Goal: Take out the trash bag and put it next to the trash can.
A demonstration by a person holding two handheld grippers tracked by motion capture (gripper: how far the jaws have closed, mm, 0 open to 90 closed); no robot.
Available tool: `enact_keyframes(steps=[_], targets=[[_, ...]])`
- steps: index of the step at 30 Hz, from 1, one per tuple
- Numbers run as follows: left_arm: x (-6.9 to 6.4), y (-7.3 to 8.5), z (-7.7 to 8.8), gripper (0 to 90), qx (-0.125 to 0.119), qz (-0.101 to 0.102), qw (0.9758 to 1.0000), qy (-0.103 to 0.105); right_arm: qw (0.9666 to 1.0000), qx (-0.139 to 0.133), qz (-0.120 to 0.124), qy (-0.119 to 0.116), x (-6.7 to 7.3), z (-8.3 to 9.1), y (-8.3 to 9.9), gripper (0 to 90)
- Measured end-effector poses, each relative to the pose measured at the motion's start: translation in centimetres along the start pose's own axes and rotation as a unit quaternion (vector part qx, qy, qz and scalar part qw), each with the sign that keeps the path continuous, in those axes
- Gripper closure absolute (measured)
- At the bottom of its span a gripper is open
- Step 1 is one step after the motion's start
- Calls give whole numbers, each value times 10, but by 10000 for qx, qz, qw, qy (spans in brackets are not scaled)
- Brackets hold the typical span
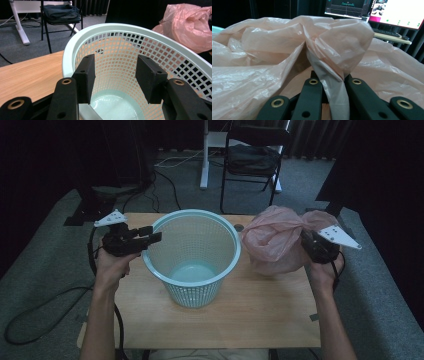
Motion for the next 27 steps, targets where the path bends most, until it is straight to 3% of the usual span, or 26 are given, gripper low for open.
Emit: enact_keyframes(steps=[27], targets=[[0, 0, 0, 504, -30, 12, 10000, 31, 9996, 288, -29, -12, -1, -6, 27, 869]])
Point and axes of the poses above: each handheld gripper's, and its own axes: z roughly backward along the jaws, y roughly out of its underside, x roughly to its left, the point moved 7 cm from there along -z, roughly forward along the jaws, and after that the axes turned 10 degrees about -z, right-handed, at the moved point
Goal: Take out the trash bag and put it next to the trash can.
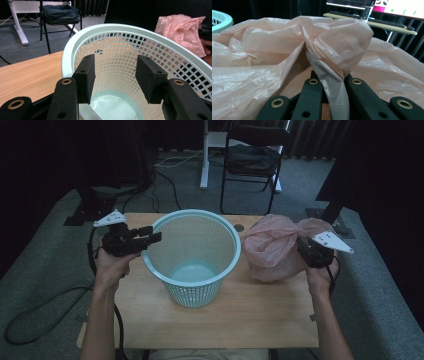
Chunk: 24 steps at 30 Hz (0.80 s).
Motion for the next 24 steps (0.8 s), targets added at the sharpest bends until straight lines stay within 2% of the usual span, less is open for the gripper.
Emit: enact_keyframes(steps=[24], targets=[[0, 0, 1, 503, 0, -2, 10000, 3, 9996, 213, -22, -181, 14, -11, 18, 869]])
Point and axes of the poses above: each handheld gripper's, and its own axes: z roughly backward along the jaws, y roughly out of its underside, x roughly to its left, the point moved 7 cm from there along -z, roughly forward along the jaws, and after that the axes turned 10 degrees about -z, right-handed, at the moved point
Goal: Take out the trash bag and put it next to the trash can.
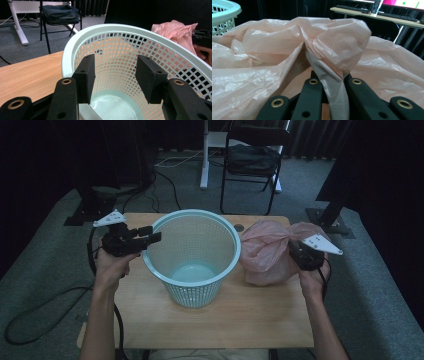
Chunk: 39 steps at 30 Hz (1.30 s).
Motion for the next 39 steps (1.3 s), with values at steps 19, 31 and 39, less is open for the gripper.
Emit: enact_keyframes(steps=[19, 31, 39], targets=[[0, 0, 0, 503, -6, 10, 10000, -4, 9999, -1, -26, -148, 10, -7, -3, 869], [1, 0, 0, 503, -1, 18, 10000, 3, 9990, 328, -71, -291, 14, -15, 12, 851], [1, 1, -1, 503, 0, 36, 10000, 20, 9975, 587, -49, -395, 18, -18, 19, 841]])
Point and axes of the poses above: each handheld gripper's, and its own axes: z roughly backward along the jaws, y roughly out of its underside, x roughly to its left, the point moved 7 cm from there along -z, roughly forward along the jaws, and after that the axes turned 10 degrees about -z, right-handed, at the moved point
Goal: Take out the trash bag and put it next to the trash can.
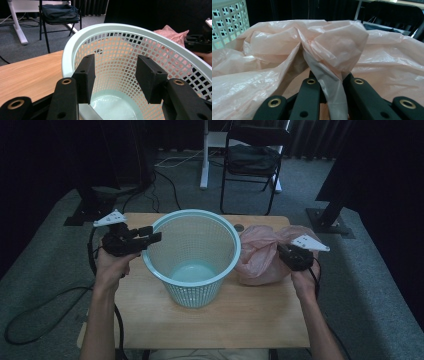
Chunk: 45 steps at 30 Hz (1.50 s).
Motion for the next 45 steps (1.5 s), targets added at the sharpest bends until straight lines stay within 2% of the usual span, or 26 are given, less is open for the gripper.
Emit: enact_keyframes(steps=[5, 6, 8, 20, 27, 30, 32, 45], targets=[[0, 0, 1, 502, -17, 5, 10000, 16, 9999, 117, -13, -16, 0, -2, 3, 838], [0, 0, 1, 502, -20, 8, 10000, 13, 9997, 249, -37, -28, 0, -4, 6, 834], [0, 0, 1, 502, -18, 12, 10000, 13, 9994, 336, -45, -54, 1, -5, 8, 831], [0, 0, 1, 501, -14, 17, 10000, 22, 9974, 710, -20, -125, 4, -8, 16, 818], [0, 0, 1, 501, -4, 18, 10000, 25, 9937, 1103, 31, -196, 9, -7, 18, 804], [0, 0, 1, 500, -7, 27, 10000, 23, 9933, 1139, 35, -208, 9, -7, 18, 803], [0, 0, 1, 500, -9, 30, 10000, 23, 9917, 1249, 19, -297, 11, -6, 20, 760], [0, 0, 1, 500, -8, 30, 10000, 20, 9899, 1327, 116, -483, 12, 7, 17, 612]])
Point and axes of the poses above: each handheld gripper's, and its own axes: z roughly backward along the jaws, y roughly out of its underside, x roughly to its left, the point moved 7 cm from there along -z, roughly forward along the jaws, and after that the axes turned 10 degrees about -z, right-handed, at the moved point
